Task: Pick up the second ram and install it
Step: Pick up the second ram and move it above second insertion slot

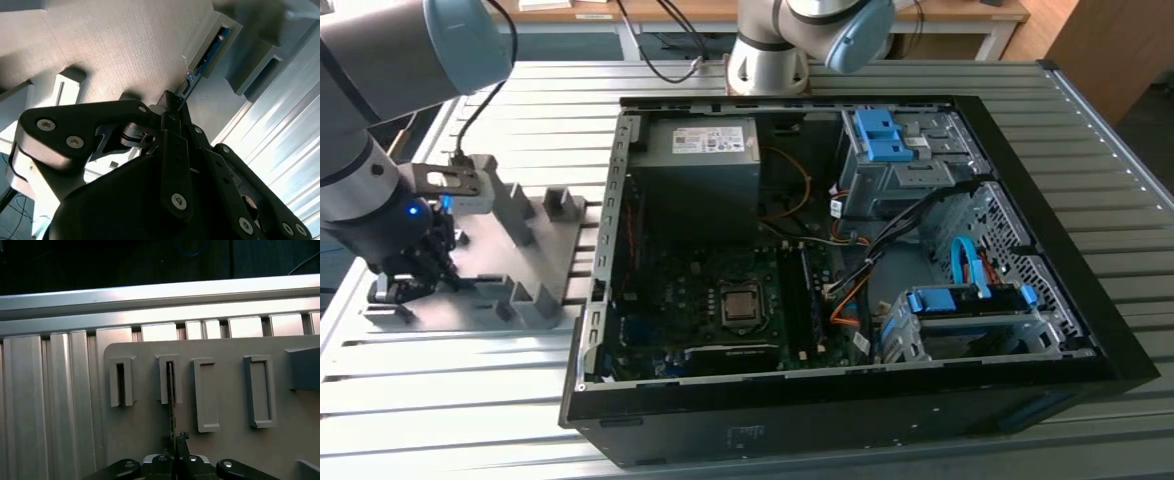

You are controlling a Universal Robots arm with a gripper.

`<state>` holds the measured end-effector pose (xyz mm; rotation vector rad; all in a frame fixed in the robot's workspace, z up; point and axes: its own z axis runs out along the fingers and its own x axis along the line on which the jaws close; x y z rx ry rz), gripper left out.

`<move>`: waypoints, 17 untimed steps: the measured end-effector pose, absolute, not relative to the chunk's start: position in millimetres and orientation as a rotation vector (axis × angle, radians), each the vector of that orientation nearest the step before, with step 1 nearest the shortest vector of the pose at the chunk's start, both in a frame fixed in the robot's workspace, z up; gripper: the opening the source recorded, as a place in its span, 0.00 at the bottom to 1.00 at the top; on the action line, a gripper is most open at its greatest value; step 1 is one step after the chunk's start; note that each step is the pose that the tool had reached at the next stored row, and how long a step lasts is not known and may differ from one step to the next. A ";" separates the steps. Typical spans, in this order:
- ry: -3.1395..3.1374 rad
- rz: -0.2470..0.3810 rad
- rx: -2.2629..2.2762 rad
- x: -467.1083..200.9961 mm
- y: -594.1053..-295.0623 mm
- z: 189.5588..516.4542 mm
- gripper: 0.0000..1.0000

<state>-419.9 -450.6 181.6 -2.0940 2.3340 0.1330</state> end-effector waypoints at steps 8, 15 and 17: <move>2.270 0.131 -2.170 -420.1 -450.7 181.7 0.14; 2.237 0.132 -2.199 -420.1 -450.6 182.9 0.14; 2.236 0.136 -2.198 -419.9 -450.7 183.5 0.14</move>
